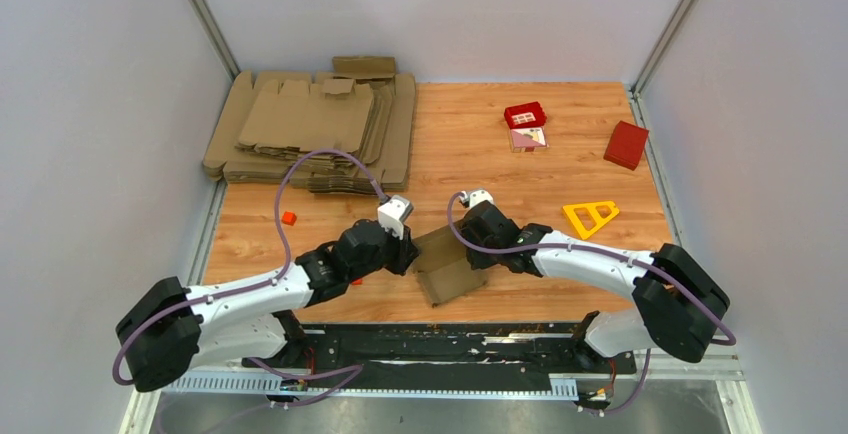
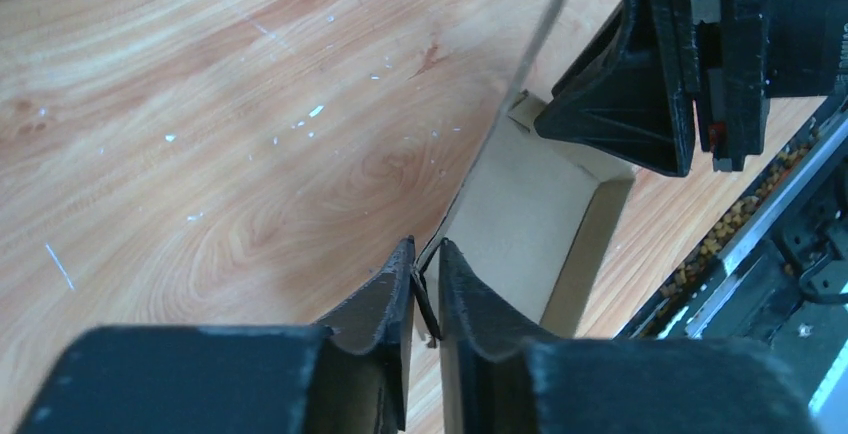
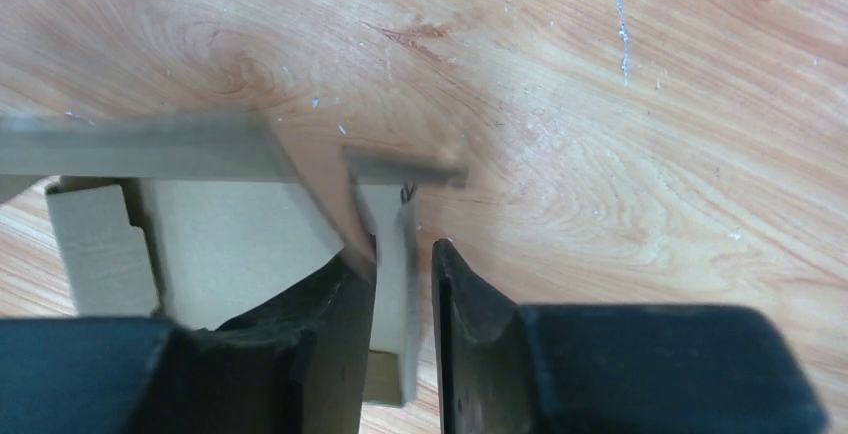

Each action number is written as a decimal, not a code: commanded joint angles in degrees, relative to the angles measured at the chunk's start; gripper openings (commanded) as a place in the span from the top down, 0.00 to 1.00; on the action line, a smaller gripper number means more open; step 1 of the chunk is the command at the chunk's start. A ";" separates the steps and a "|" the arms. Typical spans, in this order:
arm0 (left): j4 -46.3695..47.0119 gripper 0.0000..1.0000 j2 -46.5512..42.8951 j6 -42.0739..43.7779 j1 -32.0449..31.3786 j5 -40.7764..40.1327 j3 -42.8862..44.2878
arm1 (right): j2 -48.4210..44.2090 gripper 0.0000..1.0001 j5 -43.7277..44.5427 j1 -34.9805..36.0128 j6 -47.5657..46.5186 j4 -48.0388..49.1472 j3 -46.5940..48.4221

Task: Fold the paper box

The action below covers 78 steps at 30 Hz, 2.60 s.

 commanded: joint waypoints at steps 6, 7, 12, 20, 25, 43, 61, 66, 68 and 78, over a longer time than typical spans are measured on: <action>1.81 0.90 0.39 4.93 0.23 1.75 3.51 | -3.83 0.61 0.58 0.79 2.08 -1.12 -1.37; 2.27 0.90 0.20 5.00 0.23 2.03 3.33 | -4.26 0.59 0.55 0.97 2.29 -1.28 -1.72; 3.15 0.90 -0.17 5.85 0.23 3.11 3.11 | -4.58 0.55 4.79 1.66 1.30 -3.43 -2.20; 2.67 0.90 1.54 6.50 0.23 4.70 4.23 | -1.86 0.59 8.93 1.75 -1.77 -2.73 -0.83; 2.42 0.90 2.10 6.94 0.23 4.97 4.47 | 1.12 0.58 9.82 1.92 -4.42 -0.38 0.58; 1.33 0.90 3.31 7.21 0.23 3.70 5.05 | 9.60 0.88 20.41 6.31 -1.77 -5.66 5.91; -0.86 0.89 3.11 8.99 0.23 4.77 6.09 | 7.41 0.62 12.80 3.33 -5.64 -1.87 6.82; -0.78 0.89 3.32 8.88 0.23 4.97 6.16 | 9.79 0.66 15.55 3.24 -5.55 -2.09 7.92; -0.76 0.89 3.43 8.92 0.23 4.97 6.23 | 10.92 0.67 15.79 3.24 -5.65 -1.86 8.35; -2.80 0.86 3.08 8.97 0.22 4.54 6.66 | 14.50 1.00 20.22 3.24 -3.72 -3.19 10.07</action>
